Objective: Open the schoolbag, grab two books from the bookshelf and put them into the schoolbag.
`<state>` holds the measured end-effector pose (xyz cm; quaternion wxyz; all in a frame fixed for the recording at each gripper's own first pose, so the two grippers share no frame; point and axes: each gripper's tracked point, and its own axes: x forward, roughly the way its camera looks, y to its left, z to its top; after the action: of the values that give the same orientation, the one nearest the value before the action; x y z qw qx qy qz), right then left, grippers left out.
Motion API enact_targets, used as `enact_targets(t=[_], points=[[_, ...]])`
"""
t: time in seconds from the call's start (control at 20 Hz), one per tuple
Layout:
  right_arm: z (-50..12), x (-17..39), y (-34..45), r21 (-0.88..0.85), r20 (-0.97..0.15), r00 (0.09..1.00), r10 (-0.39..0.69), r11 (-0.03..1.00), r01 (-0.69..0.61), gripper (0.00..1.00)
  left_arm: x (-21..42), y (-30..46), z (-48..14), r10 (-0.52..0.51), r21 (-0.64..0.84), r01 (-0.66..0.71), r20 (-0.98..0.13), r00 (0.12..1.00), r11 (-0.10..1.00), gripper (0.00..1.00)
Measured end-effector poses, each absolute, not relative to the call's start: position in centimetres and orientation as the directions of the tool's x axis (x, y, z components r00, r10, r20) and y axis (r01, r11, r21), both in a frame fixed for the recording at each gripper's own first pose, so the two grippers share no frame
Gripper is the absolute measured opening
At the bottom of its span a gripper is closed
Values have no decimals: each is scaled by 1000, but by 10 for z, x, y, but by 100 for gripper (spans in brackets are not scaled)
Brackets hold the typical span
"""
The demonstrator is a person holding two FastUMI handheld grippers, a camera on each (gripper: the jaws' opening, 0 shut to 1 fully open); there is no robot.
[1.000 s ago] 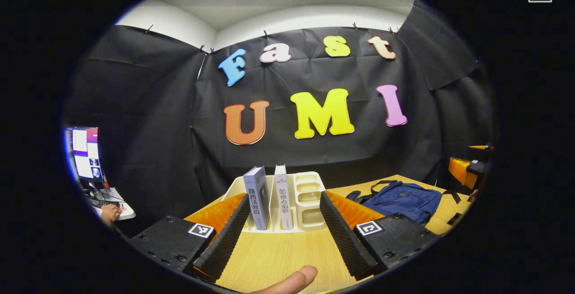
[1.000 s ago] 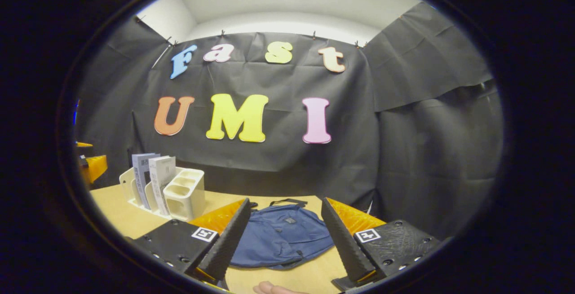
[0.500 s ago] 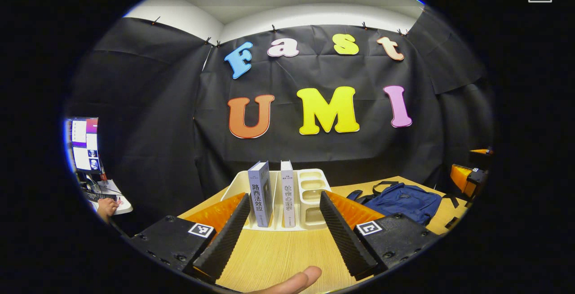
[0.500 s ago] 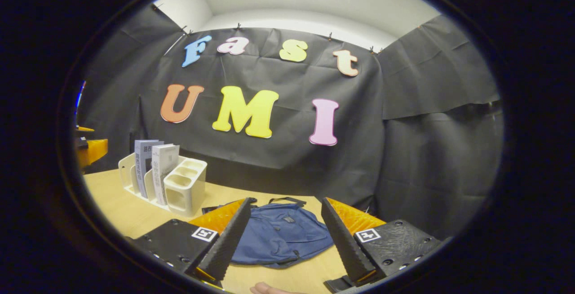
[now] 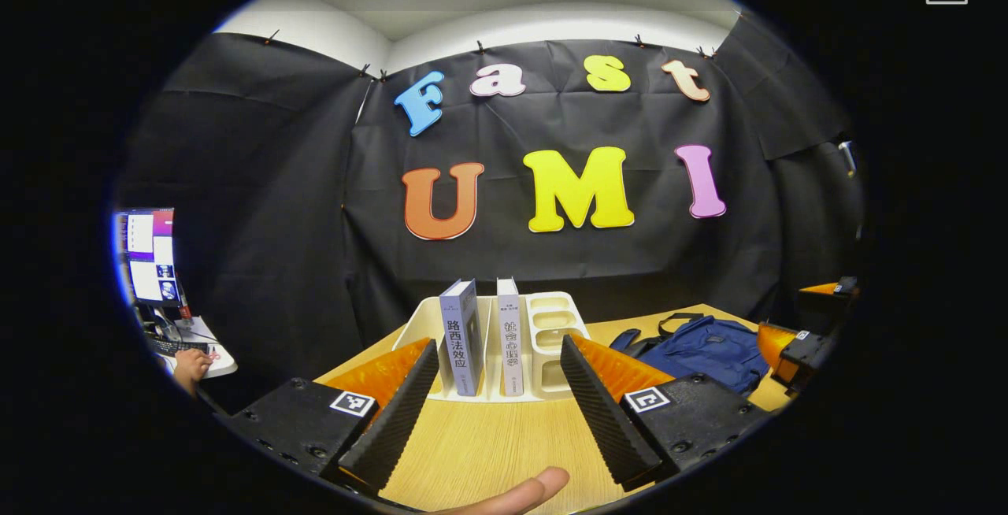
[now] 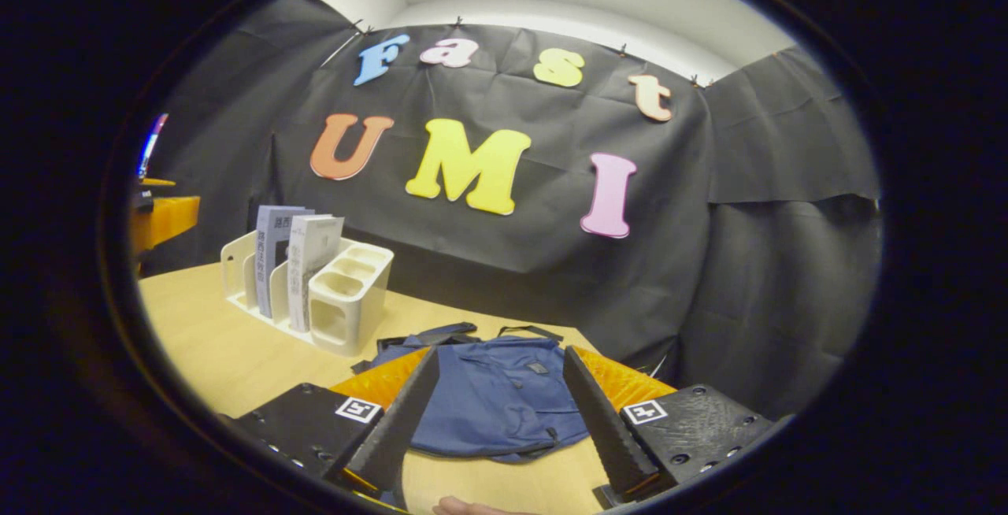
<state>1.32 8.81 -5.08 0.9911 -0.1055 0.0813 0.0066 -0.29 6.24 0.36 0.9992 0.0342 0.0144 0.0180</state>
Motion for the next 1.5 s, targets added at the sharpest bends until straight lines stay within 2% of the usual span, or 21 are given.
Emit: enact_targets(t=[0.2,0.35,0.5,0.65,0.7,0.85,0.9,1.15,1.2,1.3,1.5], points=[[-93,28,119,-243,-255,966,31,965,-95,99,0,68,3,48,68,-45,-29,998,997,99],[-141,37,144,-249,-380,923,65,953,-170,96,1,74,2,63,61,-61,-33,997,996,99],[-177,44,160,-318,-461,885,65,919,-233,99,1,78,3,70,61,-68,-31,997,996,99],[-203,45,169,-388,-512,858,39,881,-271,96,1,83,4,82,62,-80,-30,996,995,99],[-207,46,172,-404,-514,857,31,872,-274,99,2,83,4,80,61,-78,-31,996,995,99],[-216,55,165,-470,-519,855,-28,844,-258,96,0,85,3,77,58,-75,-33,996,995,99],[-220,57,165,-494,-518,854,-44,831,-256,99,2,85,3,78,59,-76,-35,996,995,99],[-223,71,161,-609,-463,877,-131,765,-208,94,4,89,-1,87,59,-84,-45,995,995,99],[-224,73,165,-620,-454,880,-137,758,-202,98,5,89,-1,87,59,-84,-46,995,995,99],[-225,79,166,-656,-428,889,-165,733,-179,92,3,89,0,85,57,-82,-47,995,995,99],[-213,81,168,-684,-400,892,-211,716,-137,89,2,86,1,80,61,-77,-43,996,995,99]])
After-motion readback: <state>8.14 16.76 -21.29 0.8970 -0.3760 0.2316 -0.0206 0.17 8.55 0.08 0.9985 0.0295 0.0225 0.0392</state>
